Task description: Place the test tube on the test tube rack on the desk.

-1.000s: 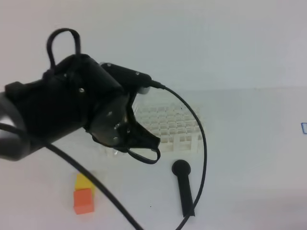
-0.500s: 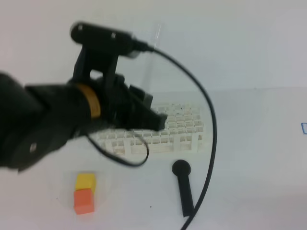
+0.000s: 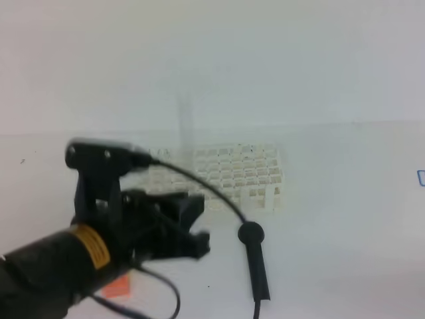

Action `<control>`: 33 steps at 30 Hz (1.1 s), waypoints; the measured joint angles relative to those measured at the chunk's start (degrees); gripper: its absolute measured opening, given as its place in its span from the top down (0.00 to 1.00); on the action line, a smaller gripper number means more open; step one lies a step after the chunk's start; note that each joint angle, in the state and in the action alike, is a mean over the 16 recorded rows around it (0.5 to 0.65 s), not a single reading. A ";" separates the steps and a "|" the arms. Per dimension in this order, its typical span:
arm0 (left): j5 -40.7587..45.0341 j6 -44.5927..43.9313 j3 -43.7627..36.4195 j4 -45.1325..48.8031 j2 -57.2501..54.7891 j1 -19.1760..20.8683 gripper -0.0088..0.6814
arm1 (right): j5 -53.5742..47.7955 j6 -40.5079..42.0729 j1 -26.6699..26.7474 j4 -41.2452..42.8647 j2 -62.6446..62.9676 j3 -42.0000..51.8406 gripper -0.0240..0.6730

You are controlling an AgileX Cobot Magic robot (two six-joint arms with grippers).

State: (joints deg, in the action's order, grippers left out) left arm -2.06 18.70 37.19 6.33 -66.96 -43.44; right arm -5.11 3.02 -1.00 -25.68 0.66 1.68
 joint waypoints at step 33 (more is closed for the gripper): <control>-66.72 -0.74 -27.89 8.27 -17.52 -1.64 0.83 | -26.26 53.28 23.32 -19.97 -21.64 -21.33 0.97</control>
State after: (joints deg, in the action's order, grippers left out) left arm -68.78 17.97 9.30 14.60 -84.48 -45.07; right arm -31.37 56.30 22.32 -45.66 -20.98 -19.65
